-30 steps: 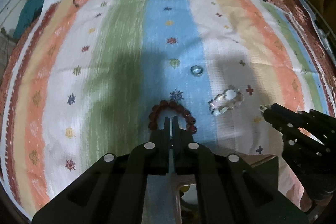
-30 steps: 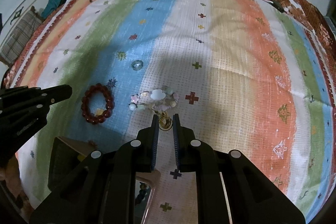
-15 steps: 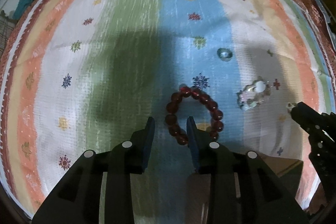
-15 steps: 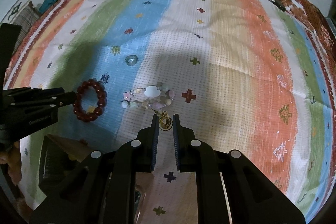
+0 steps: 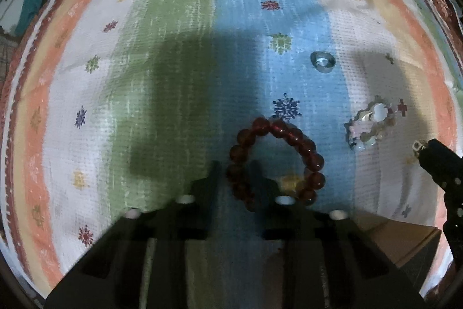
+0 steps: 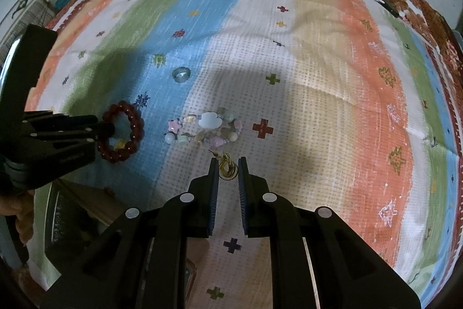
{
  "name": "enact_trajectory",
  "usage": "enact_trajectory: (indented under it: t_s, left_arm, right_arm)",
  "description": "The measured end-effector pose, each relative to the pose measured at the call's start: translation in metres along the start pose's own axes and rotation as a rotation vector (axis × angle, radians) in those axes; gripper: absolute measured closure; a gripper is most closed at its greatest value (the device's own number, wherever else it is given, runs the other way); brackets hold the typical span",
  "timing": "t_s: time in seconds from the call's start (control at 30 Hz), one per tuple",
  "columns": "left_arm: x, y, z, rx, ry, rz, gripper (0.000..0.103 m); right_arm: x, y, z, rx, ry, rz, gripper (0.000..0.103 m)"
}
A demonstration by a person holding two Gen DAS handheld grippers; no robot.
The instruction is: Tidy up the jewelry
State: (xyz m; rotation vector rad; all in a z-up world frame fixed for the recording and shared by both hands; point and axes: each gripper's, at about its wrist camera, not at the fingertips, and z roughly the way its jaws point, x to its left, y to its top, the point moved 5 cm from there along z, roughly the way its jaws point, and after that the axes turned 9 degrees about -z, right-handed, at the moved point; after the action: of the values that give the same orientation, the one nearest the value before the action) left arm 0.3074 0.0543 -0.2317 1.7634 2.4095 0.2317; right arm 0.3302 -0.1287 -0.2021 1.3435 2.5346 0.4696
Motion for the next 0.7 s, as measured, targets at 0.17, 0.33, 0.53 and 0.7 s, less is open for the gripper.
enact_trajectory:
  t_s: [0.17, 0.33, 0.53, 0.7]
  left_arm:
    - [0.001, 0.003, -0.007, -0.030, -0.001, -0.004, 0.090]
    - [-0.006, 0.005, -0.032, -0.077, -0.032, -0.006, 0.090]
    - [-0.018, 0.005, -0.059, -0.127, -0.067, 0.014, 0.090]
    - [-0.020, 0.000, -0.076, -0.159, -0.084, 0.024, 0.090]
  right_arm:
    - [0.000, 0.000, -0.001, -0.003, 0.000, 0.000, 0.089]
    - [0.002, 0.000, -0.006, -0.012, 0.002, 0.001, 0.089]
    - [0.005, -0.002, -0.015, -0.025, 0.006, 0.007, 0.089]
    - [0.010, -0.003, -0.025, -0.039, 0.010, 0.012, 0.089]
